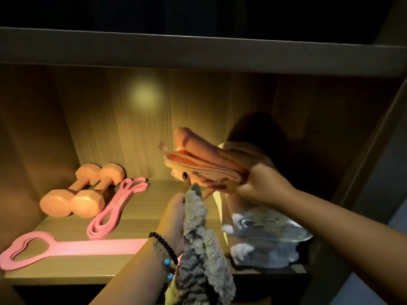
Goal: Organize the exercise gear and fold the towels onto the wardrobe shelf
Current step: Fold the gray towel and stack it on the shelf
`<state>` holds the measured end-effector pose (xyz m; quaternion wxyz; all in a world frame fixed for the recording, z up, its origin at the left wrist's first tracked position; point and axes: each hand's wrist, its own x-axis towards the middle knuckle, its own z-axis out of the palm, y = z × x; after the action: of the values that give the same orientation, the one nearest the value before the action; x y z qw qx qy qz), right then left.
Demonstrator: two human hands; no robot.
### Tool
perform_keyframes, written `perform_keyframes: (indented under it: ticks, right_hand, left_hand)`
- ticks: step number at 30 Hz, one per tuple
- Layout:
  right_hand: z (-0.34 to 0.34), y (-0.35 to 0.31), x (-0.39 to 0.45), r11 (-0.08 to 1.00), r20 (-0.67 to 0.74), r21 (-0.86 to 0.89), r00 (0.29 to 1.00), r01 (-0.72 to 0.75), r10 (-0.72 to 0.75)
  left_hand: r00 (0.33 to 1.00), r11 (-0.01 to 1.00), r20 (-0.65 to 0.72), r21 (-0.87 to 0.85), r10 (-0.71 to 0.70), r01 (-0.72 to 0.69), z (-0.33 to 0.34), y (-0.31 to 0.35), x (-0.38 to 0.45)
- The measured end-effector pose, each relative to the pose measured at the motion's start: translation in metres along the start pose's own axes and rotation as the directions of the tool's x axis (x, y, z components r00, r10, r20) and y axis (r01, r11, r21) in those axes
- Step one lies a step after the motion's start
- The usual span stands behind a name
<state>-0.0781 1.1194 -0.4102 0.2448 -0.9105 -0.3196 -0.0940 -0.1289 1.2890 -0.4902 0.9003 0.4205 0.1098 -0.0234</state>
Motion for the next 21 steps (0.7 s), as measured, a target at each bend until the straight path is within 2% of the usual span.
perform_keyframes:
  ticks: [2,5,7,10,12,14,17,19,21]
  right_hand:
    - [0.016,-0.006,-0.004,0.997,0.019,-0.047,0.998,0.069,-0.068]
    - [0.037,-0.018,-0.003,0.917,0.009,-0.209,0.939,0.339,-0.345]
    - [0.057,-0.018,0.0,0.833,0.084,-0.293,0.88,0.47,-0.467]
    - [0.08,-0.022,0.011,0.758,0.168,-0.385,0.848,0.526,-0.503]
    - [0.095,-0.029,0.016,0.728,0.231,-0.437,0.848,0.529,-0.477]
    - [0.11,-0.039,0.023,0.755,0.266,-0.453,0.88,0.475,-0.394]
    - [0.137,-0.058,0.03,0.84,0.275,-0.441,0.939,0.316,-0.209]
    - [0.154,-0.061,0.038,0.866,0.214,-0.451,0.968,0.216,-0.13]
    - [0.166,-0.055,0.047,0.883,0.082,-0.418,0.977,0.212,-0.196]
  left_hand:
    - [0.998,0.994,0.05,-0.102,0.05,-0.045,-0.017,0.004,-0.005]
    - [0.989,0.995,0.115,-0.062,0.09,-0.083,-0.038,0.011,-0.017]
    - [0.991,0.996,0.094,0.0,0.091,-0.092,-0.051,0.013,-0.019]
    - [0.996,0.996,-0.018,-0.006,0.089,-0.089,-0.072,0.018,-0.013]
    - [0.992,0.993,-0.061,-0.002,0.114,-0.114,-0.085,0.022,-0.008]
    - [0.983,0.986,-0.077,0.034,0.164,-0.162,-0.095,0.024,-0.002]
    - [0.986,0.987,-0.082,0.083,0.143,-0.136,-0.104,0.027,0.004]
    - [0.993,0.994,-0.051,0.033,0.109,-0.107,-0.115,0.029,0.008]
    - [0.996,0.997,-0.045,-0.002,0.073,-0.073,-0.125,0.028,0.014]
